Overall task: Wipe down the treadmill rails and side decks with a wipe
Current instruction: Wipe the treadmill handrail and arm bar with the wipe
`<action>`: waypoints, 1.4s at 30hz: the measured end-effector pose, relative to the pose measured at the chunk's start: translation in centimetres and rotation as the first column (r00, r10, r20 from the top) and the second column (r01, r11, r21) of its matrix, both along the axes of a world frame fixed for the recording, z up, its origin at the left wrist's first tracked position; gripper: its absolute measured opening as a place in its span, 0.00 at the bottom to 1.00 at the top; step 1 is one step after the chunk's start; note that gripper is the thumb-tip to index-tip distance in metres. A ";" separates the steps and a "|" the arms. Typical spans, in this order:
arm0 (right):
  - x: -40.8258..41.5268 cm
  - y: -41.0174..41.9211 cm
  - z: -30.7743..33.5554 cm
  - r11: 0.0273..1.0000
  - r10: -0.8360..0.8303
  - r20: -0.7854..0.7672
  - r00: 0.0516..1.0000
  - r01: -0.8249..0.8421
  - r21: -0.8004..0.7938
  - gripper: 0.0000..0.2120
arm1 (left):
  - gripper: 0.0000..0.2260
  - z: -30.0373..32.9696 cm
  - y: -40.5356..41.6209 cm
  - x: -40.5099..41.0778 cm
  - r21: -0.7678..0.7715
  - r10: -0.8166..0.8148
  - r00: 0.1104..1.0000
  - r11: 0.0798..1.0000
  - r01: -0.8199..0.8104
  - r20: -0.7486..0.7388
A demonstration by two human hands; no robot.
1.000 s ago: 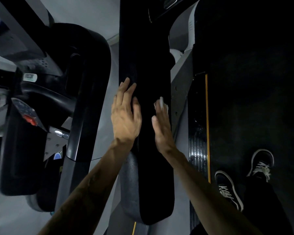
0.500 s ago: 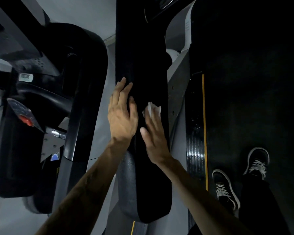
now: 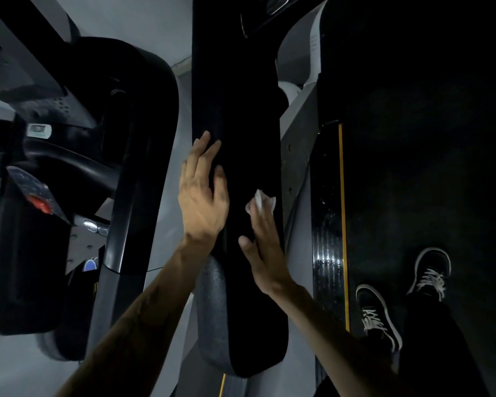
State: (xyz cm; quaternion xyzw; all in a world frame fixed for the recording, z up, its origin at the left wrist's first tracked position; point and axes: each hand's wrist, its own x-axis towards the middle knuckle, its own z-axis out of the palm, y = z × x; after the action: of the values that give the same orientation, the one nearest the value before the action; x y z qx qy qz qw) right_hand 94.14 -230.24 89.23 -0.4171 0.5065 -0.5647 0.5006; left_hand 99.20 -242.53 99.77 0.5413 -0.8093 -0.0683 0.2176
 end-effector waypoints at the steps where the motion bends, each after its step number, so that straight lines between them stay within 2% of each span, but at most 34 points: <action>1: -0.2 -0.6 0.4 0.999 -0.002 -0.036 0.999 0.001 -0.040 0.38 | 0.18 0.0 0.0 0.1 0.009 -0.008 1.000 1.000 0.008 -0.010; 5: -1.1 -4.9 1.2 0.992 -0.062 -0.127 0.990 0.047 -0.118 0.32 | 0.18 0.0 -0.1 0.3 0.044 -0.035 0.999 0.998 0.037 -0.040; 9: -1.5 -6.8 -0.9 0.996 -0.087 -0.092 0.992 0.087 -0.011 0.31 | 0.18 0.1 -0.1 0.5 0.057 -0.040 0.998 0.997 0.043 -0.052; 13: -0.9 -3.4 -1.6 0.995 -0.083 -0.018 0.996 0.084 0.048 0.31 | 0.18 0.1 -0.2 0.5 0.060 -0.045 0.997 0.997 0.048 -0.061; 17: 0.1 -0.9 0.9 0.995 -0.030 -0.070 0.997 0.023 -0.097 0.35 | 0.18 0.0 -0.2 0.5 0.054 -0.038 0.998 0.998 0.041 -0.058; 20: -0.8 -4.0 1.5 0.982 -0.076 -0.140 0.987 0.050 -0.180 0.31 | 0.17 0.1 -0.1 0.3 0.065 -0.032 0.998 0.997 0.035 -0.056; 25: -2.3 -8.3 0.9 0.994 -0.060 -0.173 0.983 0.043 -0.099 0.31 | 0.18 0.3 -0.1 0.3 0.063 -0.046 0.997 0.997 0.049 -0.056; 28: -1.8 -5.3 -0.6 0.992 -0.061 -0.131 0.989 0.045 -0.118 0.32 | 0.18 0.3 0.0 0.3 0.074 -0.038 0.997 0.996 0.043 -0.065; 33: -0.8 0.6 0.0 0.981 0.086 -0.124 0.989 -0.106 -0.164 0.37 | 0.21 0.3 -0.1 0.3 0.081 -0.042 0.994 0.995 0.051 -0.099; 37: -0.8 -2.7 1.5 0.969 -0.023 -0.191 0.981 -0.025 -0.246 0.32 | 0.20 0.5 0.1 0.2 0.088 -0.039 0.995 0.995 0.047 -0.095; 39: -1.1 -5.1 1.4 0.978 -0.059 -0.208 0.976 0.014 -0.210 0.32 | 0.20 0.5 0.0 0.3 0.099 -0.047 0.995 0.994 0.056 -0.094; 42: -1.4 -6.4 0.3 0.996 -0.036 -0.150 0.988 0.024 -0.085 0.32 | 0.19 0.4 0.2 0.7 0.101 -0.072 0.994 0.992 0.080 -0.082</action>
State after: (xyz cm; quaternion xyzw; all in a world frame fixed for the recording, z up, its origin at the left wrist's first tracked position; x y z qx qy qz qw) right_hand 92.72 -236.63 89.54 -0.4713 0.5254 -0.5596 0.4345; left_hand 99.88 -242.34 100.15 0.5176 -0.8156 -0.1395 0.2178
